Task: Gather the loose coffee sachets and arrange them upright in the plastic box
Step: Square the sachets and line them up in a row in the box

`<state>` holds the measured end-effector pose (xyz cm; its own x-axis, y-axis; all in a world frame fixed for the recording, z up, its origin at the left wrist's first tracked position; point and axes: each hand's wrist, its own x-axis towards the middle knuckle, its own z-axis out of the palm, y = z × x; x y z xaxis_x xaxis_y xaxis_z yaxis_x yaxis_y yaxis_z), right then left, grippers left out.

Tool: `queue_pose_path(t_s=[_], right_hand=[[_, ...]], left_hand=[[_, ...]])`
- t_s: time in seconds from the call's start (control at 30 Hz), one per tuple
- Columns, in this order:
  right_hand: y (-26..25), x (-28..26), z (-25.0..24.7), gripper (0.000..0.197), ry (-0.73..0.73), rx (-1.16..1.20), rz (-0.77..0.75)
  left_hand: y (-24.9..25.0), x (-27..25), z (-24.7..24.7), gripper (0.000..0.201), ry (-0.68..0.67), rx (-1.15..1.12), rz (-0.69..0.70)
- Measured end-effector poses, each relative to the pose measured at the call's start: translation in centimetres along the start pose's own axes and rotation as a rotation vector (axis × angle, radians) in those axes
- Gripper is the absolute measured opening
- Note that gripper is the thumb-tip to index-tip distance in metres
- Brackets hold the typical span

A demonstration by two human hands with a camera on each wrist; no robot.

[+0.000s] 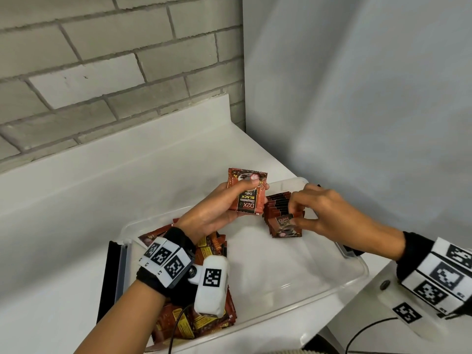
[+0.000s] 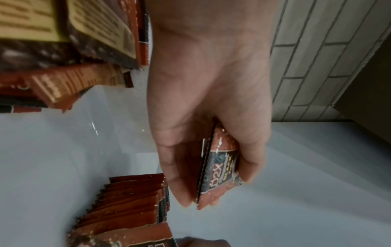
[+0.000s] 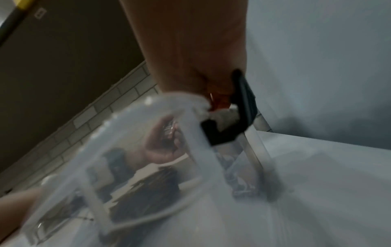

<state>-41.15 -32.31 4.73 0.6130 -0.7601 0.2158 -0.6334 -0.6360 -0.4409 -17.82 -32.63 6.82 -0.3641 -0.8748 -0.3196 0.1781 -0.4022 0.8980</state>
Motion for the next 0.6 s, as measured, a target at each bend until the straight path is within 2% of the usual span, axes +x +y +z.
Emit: queue_pose_path(t_s=[0.2, 0.37, 0.5, 0.6], right_hand=[[0.4, 0.6, 1.4, 0.036, 0.028, -0.290, -0.082], [-0.5, 0.7, 1.2, 0.037, -0.006, -0.433, -0.107], [-1.0, 0.7, 1.1, 0.040, -0.032, -0.491, -0.087], [-1.3, 0.7, 1.0, 0.043, -0.038, -0.490, -0.081]], left_hand=[[0.1, -0.2, 0.2, 0.031, -0.017, -0.056, -0.002], [-0.2, -0.1, 0.1, 0.017, -0.012, -0.104, -0.016], [-0.3, 0.1, 0.2, 0.014, -0.005, -0.116, -0.016], [-0.3, 0.1, 0.2, 0.024, -0.013, -0.116, 0.001]])
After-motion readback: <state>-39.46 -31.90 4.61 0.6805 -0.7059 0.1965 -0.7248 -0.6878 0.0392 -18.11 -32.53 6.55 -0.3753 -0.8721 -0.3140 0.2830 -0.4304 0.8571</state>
